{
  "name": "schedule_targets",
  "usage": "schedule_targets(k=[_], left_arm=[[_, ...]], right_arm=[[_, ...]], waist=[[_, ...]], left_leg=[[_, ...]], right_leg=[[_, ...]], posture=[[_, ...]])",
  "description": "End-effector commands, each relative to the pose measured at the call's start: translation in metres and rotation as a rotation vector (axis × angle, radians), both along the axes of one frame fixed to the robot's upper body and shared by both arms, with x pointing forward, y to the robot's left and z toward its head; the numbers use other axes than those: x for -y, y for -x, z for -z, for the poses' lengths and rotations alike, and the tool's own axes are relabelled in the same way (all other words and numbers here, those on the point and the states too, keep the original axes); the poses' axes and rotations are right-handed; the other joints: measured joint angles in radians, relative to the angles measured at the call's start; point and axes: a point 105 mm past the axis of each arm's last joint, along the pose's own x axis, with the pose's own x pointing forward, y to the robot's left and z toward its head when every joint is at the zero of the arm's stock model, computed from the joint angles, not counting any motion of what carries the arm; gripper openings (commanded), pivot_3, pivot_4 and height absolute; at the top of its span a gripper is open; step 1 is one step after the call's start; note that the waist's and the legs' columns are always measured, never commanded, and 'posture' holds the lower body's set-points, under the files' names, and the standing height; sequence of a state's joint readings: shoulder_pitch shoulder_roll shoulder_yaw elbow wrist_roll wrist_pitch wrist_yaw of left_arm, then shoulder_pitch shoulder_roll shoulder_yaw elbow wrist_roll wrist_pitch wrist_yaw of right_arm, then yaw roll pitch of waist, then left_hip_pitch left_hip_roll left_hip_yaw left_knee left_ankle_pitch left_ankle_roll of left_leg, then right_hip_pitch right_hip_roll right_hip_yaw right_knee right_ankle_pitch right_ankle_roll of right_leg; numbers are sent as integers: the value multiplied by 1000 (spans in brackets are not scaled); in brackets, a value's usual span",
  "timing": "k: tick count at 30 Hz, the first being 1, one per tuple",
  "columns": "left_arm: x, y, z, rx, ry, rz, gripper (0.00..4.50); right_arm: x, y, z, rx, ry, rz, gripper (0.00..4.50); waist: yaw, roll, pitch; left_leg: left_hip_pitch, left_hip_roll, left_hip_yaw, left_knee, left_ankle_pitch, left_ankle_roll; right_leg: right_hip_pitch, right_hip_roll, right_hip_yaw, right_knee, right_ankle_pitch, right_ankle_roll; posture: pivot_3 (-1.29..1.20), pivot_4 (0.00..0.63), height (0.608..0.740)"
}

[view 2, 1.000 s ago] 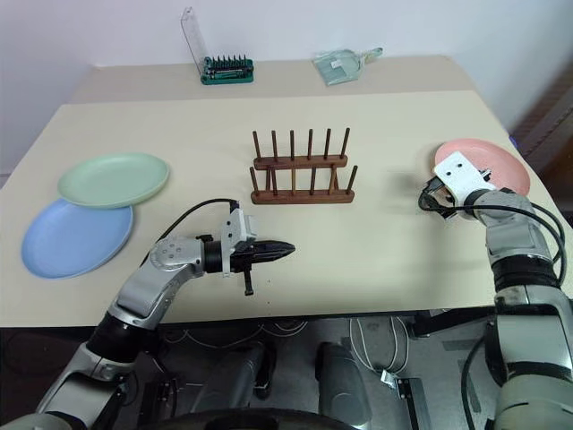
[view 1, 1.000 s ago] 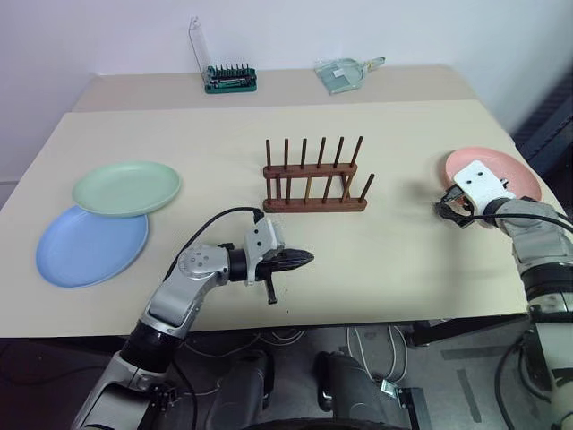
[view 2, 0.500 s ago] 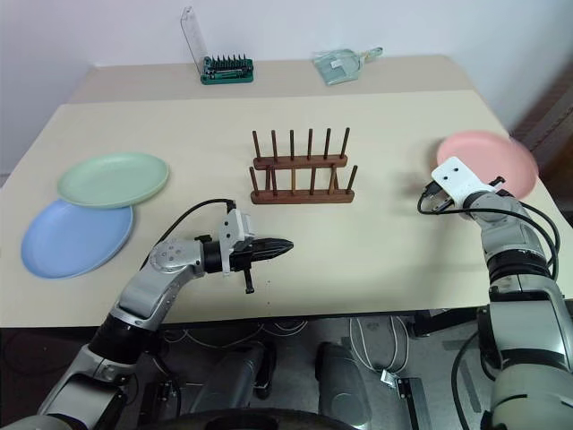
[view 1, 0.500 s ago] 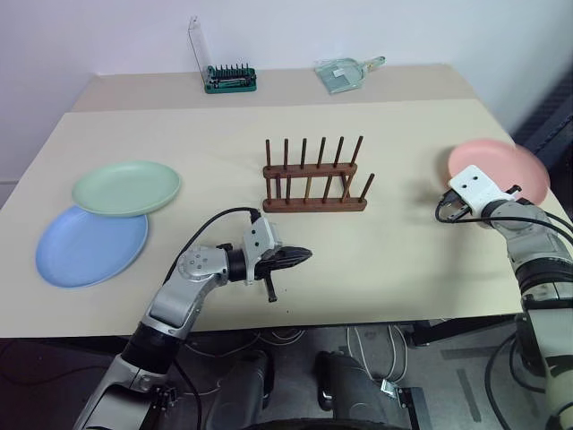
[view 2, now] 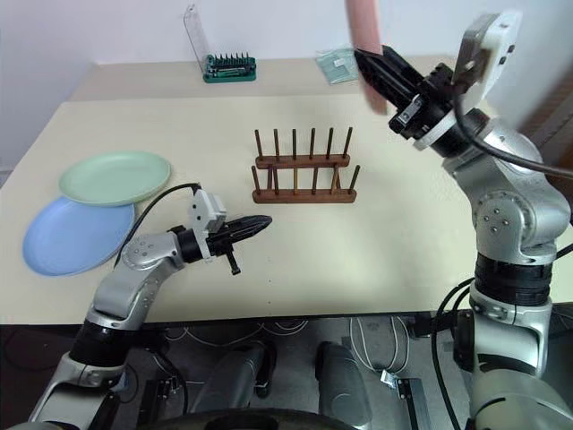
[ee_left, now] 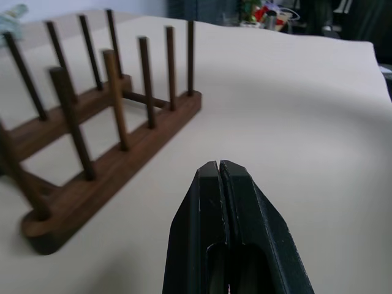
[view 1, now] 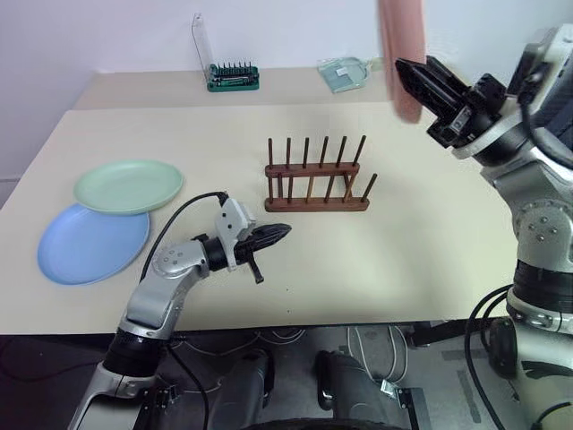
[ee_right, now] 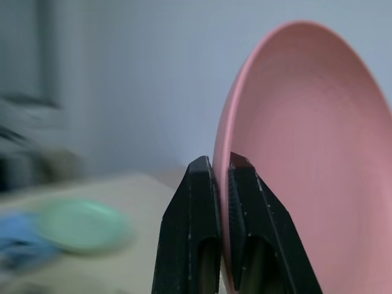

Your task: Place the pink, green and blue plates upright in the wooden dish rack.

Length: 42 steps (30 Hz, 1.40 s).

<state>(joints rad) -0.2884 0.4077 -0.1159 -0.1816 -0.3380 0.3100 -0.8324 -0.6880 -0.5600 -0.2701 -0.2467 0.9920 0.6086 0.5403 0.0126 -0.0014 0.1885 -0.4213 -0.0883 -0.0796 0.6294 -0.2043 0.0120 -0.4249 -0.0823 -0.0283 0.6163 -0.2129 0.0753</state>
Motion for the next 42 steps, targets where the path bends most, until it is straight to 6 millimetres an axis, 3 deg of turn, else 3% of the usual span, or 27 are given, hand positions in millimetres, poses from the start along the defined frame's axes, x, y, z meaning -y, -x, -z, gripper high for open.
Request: schedule_targets(k=[1,7,25,29,34,38,40,42], left_arm=[[-2,0,-24,73,23,1,0],[-4,4,-28,74,45,5,0],[1,11,-34,63,62,31,0],[2,11,-34,62,60,31,0],[0,10,-33,62,63,21,0],[-5,8,-38,74,85,-15,0],[-9,5,-44,96,101,-49,547],[-34,-7,-64,139,164,-199,1346]], right_arm=[[-2,4,-3,-91,-103,-56,30],[5,-9,21,-261,-194,-44,30],[26,-49,63,-511,-329,44,30],[27,-52,63,-520,-343,41,1430],[34,-54,52,-441,-335,103,3853],[51,-57,29,-292,-292,234,3853],[58,-57,21,-238,-280,264,3903],[66,-52,5,-122,-164,337,3903]], waist=[[0,0,0],[0,0,0],[-1,0,0],[-1,0,0],[-1,0,0],[-1,1,0],[-1,1,0],[-1,0,0]], left_leg=[[-1,0,0,0,0,0],[-4,0,1,-1,0,0],[-4,0,2,0,0,0],[-4,0,2,0,0,0],[-4,0,2,0,0,0],[-4,0,3,0,0,0],[-4,0,3,0,0,0],[-4,0,3,0,0,0]], right_leg=[[-1,0,0,0,0,0],[-4,0,0,-1,0,0],[-4,0,0,0,1,0],[-4,0,0,0,1,0],[-4,0,0,0,1,0],[-4,0,0,0,1,0],[-4,1,0,0,1,0],[-4,1,0,0,1,0]], posture=[[0,150,735],[0,150,735],[0,150,735],[0,150,735],[0,150,735],[0,150,735],[0,150,735],[0,150,735]])
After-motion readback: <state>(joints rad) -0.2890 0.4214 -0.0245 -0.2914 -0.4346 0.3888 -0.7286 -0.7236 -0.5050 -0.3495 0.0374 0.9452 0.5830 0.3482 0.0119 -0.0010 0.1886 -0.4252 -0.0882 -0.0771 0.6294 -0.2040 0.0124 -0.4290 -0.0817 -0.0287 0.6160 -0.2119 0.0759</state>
